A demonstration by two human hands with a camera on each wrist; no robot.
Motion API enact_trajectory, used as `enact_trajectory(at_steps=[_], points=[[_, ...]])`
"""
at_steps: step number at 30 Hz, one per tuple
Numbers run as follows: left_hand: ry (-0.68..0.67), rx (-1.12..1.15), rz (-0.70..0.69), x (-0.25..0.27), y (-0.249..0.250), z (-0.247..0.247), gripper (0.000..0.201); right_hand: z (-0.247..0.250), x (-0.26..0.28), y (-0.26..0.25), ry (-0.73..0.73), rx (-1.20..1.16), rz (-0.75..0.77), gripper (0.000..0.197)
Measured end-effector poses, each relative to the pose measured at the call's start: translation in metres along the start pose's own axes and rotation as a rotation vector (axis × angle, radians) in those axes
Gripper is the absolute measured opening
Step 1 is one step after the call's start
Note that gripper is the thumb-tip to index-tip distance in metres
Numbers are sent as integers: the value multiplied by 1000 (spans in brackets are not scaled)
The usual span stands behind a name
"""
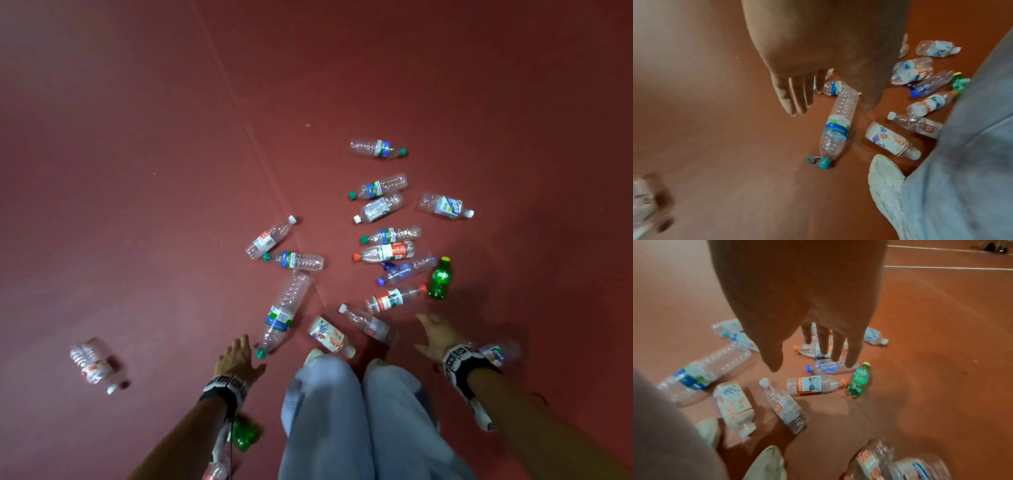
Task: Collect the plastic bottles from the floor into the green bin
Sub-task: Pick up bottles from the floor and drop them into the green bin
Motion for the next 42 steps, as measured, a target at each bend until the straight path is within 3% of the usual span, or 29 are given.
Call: enact_trajectory(at_steps=[5,9,15,19,24,31,36,42], points=[[59,97,11,-110,10,-68,114,-31,-130,-4,114,217,117,87],[78,192,15,-168,17,-98,116,-48,-201,-10,176,366,148,100],[11,335,61,-209,15,-126,67,-66,-252,-20,161,543,150,98],[7,343,77,-194,8,-124,57,-62,-243,-24,117,561,134,92],[46,361,78,-119,-12,-80,67,-8,-167,-30,171,405,100,66],[109,410,111,46,-18,43,68,114,20,-44,251,89,65,71],[143,492,63,160,2,142,69,206,163,-67,347,-275,54,67],[218,585,-118,274,57,261,74,292,313,-105,559,-784,17,52]])
Point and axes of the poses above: each hand's wrist, its own x-axis away from the middle knuckle, its own z-axis out of the back of the hand, y = z × x, the point moved 8 cm from there along -x, towards the middle knuckle, and after that the axes turned 5 degrees about x, right-handed, at the moved point
